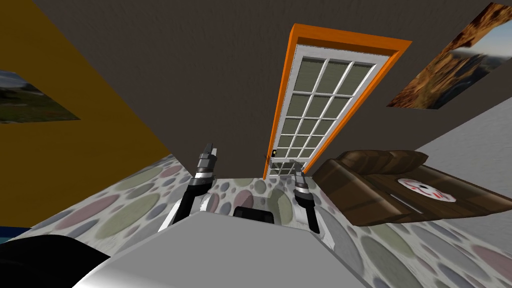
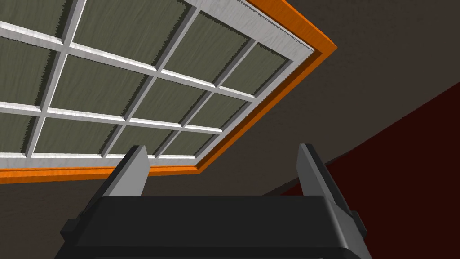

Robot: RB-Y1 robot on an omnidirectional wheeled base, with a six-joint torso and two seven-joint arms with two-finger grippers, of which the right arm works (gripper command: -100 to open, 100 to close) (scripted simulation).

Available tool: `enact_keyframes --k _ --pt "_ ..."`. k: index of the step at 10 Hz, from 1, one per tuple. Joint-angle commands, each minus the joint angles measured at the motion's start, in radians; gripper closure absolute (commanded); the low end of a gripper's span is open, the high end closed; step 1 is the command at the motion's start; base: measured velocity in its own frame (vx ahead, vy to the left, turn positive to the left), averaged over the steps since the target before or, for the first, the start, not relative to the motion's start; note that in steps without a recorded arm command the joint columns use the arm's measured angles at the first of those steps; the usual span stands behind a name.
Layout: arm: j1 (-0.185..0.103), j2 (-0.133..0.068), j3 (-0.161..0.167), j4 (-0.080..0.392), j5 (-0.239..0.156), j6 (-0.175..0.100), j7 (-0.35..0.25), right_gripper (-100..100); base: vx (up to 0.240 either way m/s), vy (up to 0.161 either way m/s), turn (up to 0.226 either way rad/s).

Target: Pull the door open

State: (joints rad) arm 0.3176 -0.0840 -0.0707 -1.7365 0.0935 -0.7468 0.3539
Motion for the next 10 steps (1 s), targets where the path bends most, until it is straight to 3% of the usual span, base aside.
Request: enact_keyframes --k 1,5,6,9,10 --pt "-0.011 -0.008 -0.006 0.050 0.017 -0.015 0.046 -100 0.108 -0.007 0.008" --pt "-0.042 -0.020 -0.017 0.163 0.049 -0.036 0.129 -100 0.076 -0.001 0.005" --pt "-0.042 -0.020 -0.017 0.167 0.049 -0.036 0.129 -100 0.056 0.000 0.003" --pt "-0.073 -0.032 -0.029 0.267 0.080 -0.056 0.211 -100 0.080 -0.002 0.005" --pt "-0.073 -0.032 -0.029 0.274 0.080 -0.056 0.211 -100 0.072 0.001 0.004"
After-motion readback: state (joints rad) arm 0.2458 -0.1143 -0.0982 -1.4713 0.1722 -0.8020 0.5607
